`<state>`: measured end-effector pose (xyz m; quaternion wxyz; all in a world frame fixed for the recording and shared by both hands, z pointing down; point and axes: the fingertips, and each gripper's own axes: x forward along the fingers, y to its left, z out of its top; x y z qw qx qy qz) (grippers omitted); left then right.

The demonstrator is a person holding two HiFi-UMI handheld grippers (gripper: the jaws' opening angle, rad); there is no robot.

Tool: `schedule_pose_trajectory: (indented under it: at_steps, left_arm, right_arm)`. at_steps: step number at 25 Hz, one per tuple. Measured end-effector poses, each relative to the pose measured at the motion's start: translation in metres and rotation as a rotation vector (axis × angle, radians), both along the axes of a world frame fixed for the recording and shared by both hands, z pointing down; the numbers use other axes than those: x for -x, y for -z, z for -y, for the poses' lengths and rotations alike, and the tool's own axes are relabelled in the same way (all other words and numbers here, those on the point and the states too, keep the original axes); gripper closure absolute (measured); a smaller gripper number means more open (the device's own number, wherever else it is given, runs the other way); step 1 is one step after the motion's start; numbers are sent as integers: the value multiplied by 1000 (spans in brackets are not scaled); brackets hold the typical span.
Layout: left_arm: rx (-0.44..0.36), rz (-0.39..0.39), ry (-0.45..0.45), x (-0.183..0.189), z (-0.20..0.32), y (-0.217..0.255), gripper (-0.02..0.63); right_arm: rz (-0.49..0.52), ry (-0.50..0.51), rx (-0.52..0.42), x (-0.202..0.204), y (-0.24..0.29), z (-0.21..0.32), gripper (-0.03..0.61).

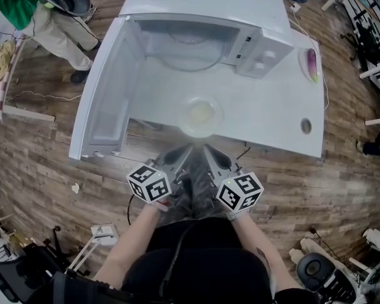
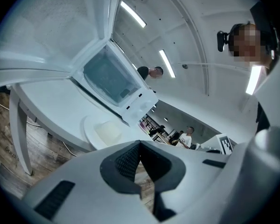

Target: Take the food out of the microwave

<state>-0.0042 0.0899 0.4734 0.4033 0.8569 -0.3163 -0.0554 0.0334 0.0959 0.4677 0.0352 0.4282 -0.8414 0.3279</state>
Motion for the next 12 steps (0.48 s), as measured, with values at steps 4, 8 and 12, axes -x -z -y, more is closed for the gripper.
schedule_pose_trajectory:
  at_steps: [4,8,12]
  left_arm:
    - [-16,6,-2,0,0,7,604]
    - [-36,12,-3,1,-1,16,604]
    - [-55,20,5,4,-4,23,604]
  right_arm:
    - [-2,9,-15,3,7,0,560]
    - [-4,21,-34,6,15,-1,560]
    - [-28,45,-46,12,22,-5,560]
